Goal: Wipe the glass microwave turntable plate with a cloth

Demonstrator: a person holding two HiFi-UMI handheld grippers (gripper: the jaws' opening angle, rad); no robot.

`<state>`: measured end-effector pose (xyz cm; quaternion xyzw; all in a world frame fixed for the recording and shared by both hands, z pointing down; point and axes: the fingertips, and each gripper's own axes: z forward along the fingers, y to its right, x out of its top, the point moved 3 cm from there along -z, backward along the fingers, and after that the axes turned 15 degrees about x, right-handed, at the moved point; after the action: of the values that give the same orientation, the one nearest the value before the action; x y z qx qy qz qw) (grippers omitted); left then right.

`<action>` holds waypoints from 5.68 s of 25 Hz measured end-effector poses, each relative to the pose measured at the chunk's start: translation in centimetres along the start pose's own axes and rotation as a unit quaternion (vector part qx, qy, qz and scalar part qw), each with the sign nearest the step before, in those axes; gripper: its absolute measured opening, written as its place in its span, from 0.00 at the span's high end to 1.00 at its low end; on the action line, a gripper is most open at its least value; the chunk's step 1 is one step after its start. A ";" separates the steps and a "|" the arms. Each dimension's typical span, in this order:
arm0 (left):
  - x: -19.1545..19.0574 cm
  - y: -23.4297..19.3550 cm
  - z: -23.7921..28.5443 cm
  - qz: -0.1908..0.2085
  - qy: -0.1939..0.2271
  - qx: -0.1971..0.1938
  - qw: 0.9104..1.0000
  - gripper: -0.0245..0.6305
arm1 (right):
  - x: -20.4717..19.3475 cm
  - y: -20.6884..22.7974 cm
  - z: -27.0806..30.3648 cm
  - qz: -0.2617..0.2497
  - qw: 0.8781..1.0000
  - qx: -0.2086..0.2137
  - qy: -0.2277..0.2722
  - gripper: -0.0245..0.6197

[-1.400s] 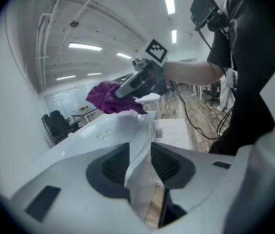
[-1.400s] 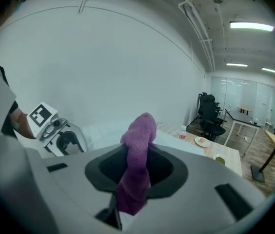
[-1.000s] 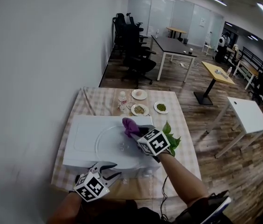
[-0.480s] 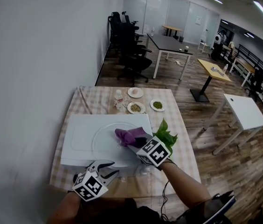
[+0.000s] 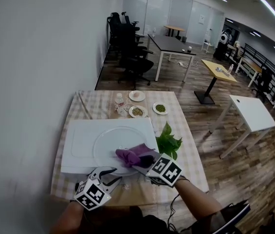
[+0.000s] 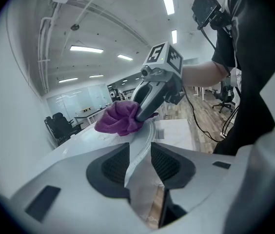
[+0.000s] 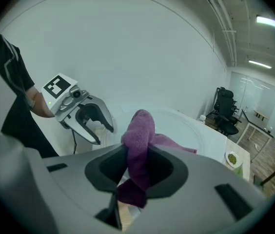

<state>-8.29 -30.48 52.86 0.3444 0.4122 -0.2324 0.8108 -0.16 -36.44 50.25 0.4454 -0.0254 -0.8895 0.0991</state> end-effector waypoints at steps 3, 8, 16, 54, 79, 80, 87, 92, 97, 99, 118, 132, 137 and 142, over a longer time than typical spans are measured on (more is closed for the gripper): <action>-0.1 0.0 0.0 -0.001 0.001 0.000 1.000 0.74 | -0.3 -1.3 -0.1 0.005 1.000 0.019 0.001 0.80; 0.0 0.1 0.1 -0.001 0.005 0.006 1.000 0.74 | 0.3 -2.1 -0.2 0.007 0.997 0.071 0.002 0.80; 0.1 0.1 0.1 -0.001 0.002 0.011 1.000 0.74 | 6.8 2.7 0.8 0.025 0.994 0.076 0.076 0.80; 0.2 0.1 0.0 -0.032 0.011 0.029 0.999 0.74 | 3.6 0.1 4.2 -0.002 0.996 0.088 0.014 0.80; -0.3 -5.8 -6.8 -0.201 0.079 0.131 0.968 0.88 | 9.4 0.4 4.3 -0.068 0.993 0.093 0.020 0.80; -0.3 -6.2 -7.3 -0.209 0.081 0.142 0.964 0.89 | 10.1 1.3 4.7 -0.065 0.994 0.089 0.025 0.80; -1.5 -8.0 -11.0 -0.269 0.080 0.206 0.937 0.95 | 13.4 7.7 7.1 -0.031 0.998 -0.003 0.056 0.80; -2.6 -8.1 -12.5 -0.272 0.063 0.237 0.930 0.95 | 12.3 9.7 9.5 -0.049 0.998 -0.032 -0.010 0.80; -3.0 -8.1 -13.2 -0.283 0.061 0.245 0.925 0.95 | 11.4 8.1 10.7 -0.055 0.998 -0.020 -0.021 0.80; -2.8 -8.1 -13.3 -0.281 0.062 0.246 0.926 0.95 | 10.9 7.1 10.9 -0.047 0.999 -0.016 -0.012 0.80; -3.0 -9.2 -15.2 -0.293 0.099 0.225 0.924 0.95 | 9.2 -3.1 10.2 -0.029 0.999 0.013 0.009 0.80; -1.9 -8.8 -17.0 -0.234 0.128 0.231 0.936 0.95 | 8.5 -7.2 8.9 -0.003 0.999 -0.021 0.044 0.80; -1.4 -8.5 -17.9 -0.240 0.145 0.223 0.934 0.95 | 9.2 -8.6 7.6 0.005 0.994 -0.057 0.091 0.80; -1.0 -9.5 -19.1 -0.259 0.162 0.230 0.924 0.95 | 10.4 -10.1 5.0 0.021 0.981 -0.105 0.161 0.80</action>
<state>-24.80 -22.26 42.17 0.4359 0.5482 -0.4636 0.5427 -11.79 -28.88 43.75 0.5696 0.0753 -0.8013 0.1668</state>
